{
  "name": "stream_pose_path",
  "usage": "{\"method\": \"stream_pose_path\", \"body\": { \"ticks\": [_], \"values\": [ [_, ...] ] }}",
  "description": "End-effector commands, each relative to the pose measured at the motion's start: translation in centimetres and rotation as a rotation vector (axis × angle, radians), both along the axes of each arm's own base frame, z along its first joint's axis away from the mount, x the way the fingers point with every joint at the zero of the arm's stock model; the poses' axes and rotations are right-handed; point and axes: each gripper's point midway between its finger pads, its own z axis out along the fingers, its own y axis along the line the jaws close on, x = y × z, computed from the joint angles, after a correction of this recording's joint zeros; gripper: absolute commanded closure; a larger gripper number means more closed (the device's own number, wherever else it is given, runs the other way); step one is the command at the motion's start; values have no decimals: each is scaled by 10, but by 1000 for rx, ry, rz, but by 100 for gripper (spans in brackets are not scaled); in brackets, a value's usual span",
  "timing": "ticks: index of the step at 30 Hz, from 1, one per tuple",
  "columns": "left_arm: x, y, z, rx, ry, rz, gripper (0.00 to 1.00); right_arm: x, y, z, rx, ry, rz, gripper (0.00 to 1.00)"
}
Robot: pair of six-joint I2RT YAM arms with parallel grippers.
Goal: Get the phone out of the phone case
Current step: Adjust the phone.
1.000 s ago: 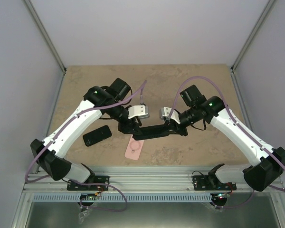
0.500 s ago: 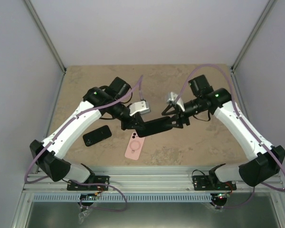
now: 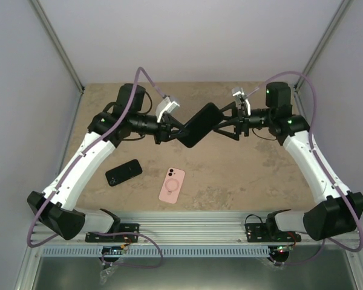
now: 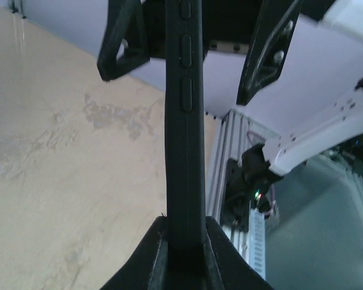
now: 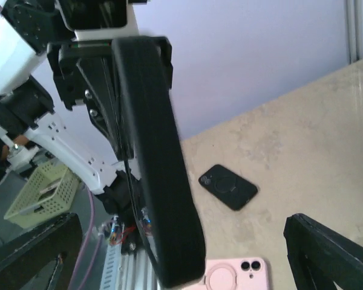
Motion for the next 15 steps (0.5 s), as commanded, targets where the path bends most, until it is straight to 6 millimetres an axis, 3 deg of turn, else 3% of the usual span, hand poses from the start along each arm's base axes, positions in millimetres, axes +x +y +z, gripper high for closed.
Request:
{"method": "stream_pose_path", "body": {
  "ticks": [1, 9, 15],
  "values": [
    [0, -7, 46, -180, 28, -18, 100, -3, 4, 40, 158, 83, -1, 10],
    [2, -7, 59, -348, 98, 38, 100, -2, 18, 51, 251, 189, -7, 36],
    [10, -9, 52, -376, 146, 76, 100, -7, 23, 62, 270, 188, 17, 66]
  ]
}}
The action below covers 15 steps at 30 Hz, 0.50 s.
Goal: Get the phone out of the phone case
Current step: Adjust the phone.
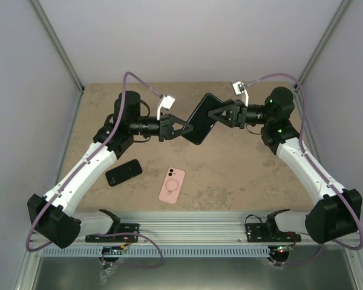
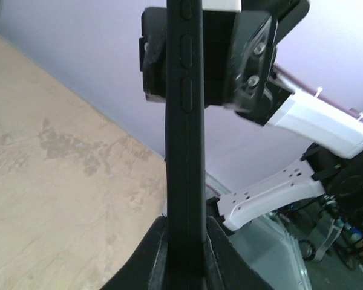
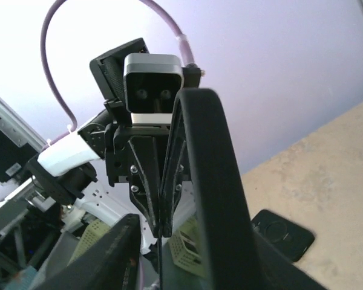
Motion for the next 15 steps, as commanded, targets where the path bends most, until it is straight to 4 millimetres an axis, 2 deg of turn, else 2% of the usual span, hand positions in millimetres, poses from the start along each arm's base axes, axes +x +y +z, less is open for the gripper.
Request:
{"method": "stream_pose_path", "body": {
  "ticks": [1, 8, 10, 15],
  "values": [
    [2, 2, 37, -120, -64, 29, 100, -11, 3, 24, 49, -18, 30, 71],
    [9, 12, 36, -164, -51, 76, 100, -15, 1, 30, 61, 2, 20, 99],
    [13, 19, 36, -175, -46, 97, 100, -14, 1, 31, 65, 4, 14, 99],
    [14, 42, 38, -206, -64, 155, 84, -14, 4, 33, 71, -2, 19, 99]
  ]
}}
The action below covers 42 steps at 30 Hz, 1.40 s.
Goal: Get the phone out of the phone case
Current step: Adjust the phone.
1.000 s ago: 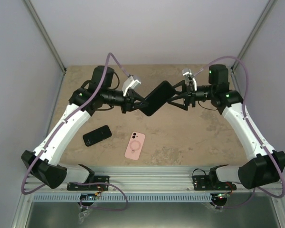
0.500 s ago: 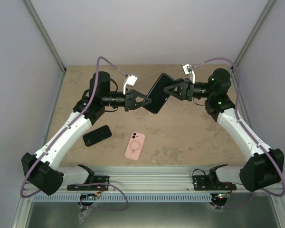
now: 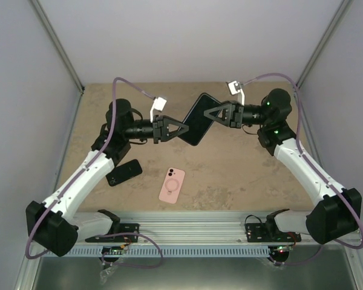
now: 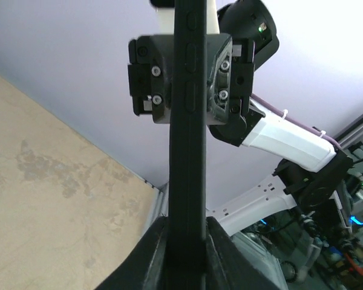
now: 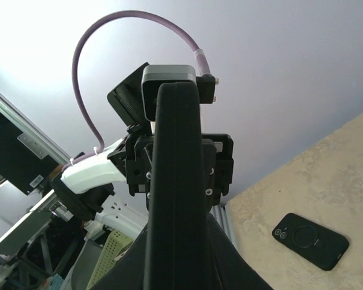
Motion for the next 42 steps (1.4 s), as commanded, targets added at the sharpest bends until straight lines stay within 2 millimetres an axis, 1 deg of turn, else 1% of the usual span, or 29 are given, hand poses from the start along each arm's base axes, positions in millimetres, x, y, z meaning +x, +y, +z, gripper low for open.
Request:
{"method": "stream_pose_path", "body": {
  "ticks": [1, 4, 5, 7, 11, 14, 17, 20, 23, 27, 29, 33, 37, 42],
  "values": [
    [20, 35, 29, -84, -67, 174, 74, -8, -5, 21, 34, -85, 1, 99],
    [18, 41, 30, -82, -78, 189, 43, -4, -3, 24, 44, -93, 2, 99],
    [17, 43, 29, -75, -92, 193, 37, -2, -2, 24, 44, -91, 3, 99],
    [14, 44, 26, -64, -99, 191, 31, 0, -1, 26, 44, -97, 4, 100],
    [4, 44, 19, -48, -133, 152, 18, 4, 1, 23, 29, -95, 7, 99],
    [-4, 45, 8, -10, -168, 108, 13, 6, 2, 17, 11, -96, 14, 99],
    [-13, 44, 1, 34, -207, 48, 13, 2, 2, 10, -9, -101, 35, 99],
    [-14, 43, 0, 59, -247, 19, 15, -4, 2, 1, -31, -112, 70, 99],
    [-13, 41, -3, 73, -273, -5, 21, -10, 3, -5, -45, -155, 125, 99],
    [-16, 39, -6, 72, -279, -44, 29, -8, 3, -8, -61, -176, 173, 99],
    [-15, 38, -12, 77, -262, -53, 32, -7, 3, -9, -64, -178, 185, 100],
    [-18, 33, -24, 83, -241, -75, 37, -5, 3, -11, -60, -180, 169, 99],
    [-23, 25, -28, 94, -246, -108, 42, -6, 0, -8, -40, -155, 134, 99],
    [-23, 20, -32, 98, -241, -114, 51, -4, -9, -2, -27, -140, 74, 99]
  ]
}}
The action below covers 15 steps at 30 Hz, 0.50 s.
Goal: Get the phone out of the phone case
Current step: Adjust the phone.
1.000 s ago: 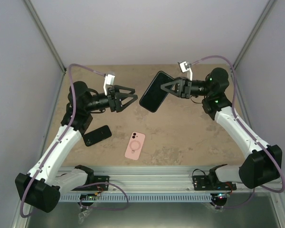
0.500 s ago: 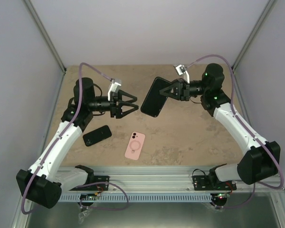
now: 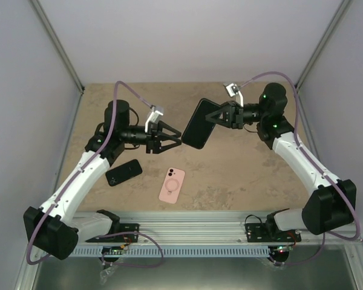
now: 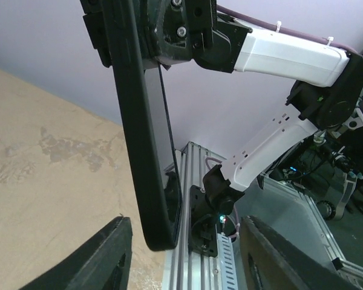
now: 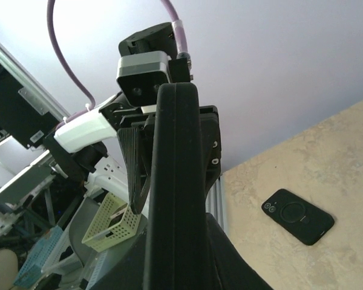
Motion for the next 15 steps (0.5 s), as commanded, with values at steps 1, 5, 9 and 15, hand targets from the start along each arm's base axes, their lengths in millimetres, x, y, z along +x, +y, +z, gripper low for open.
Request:
{"method": "stream_pose_path", "body": {
  "ticks": [1, 5, 9, 15],
  "values": [
    [-3, -3, -3, 1, -21, -16, 52, -6, -12, 25, 46, -59, -52, 100],
    [3, -4, -7, 11, -13, 17, 58, -8, -15, 26, 53, -55, -55, 99],
    [7, -5, -3, 4, -9, 31, 59, -8, -15, 26, 54, -48, -52, 100],
    [4, -8, -3, 3, -7, 9, 58, -5, -14, 24, 52, -38, -56, 99]
  ]
}}
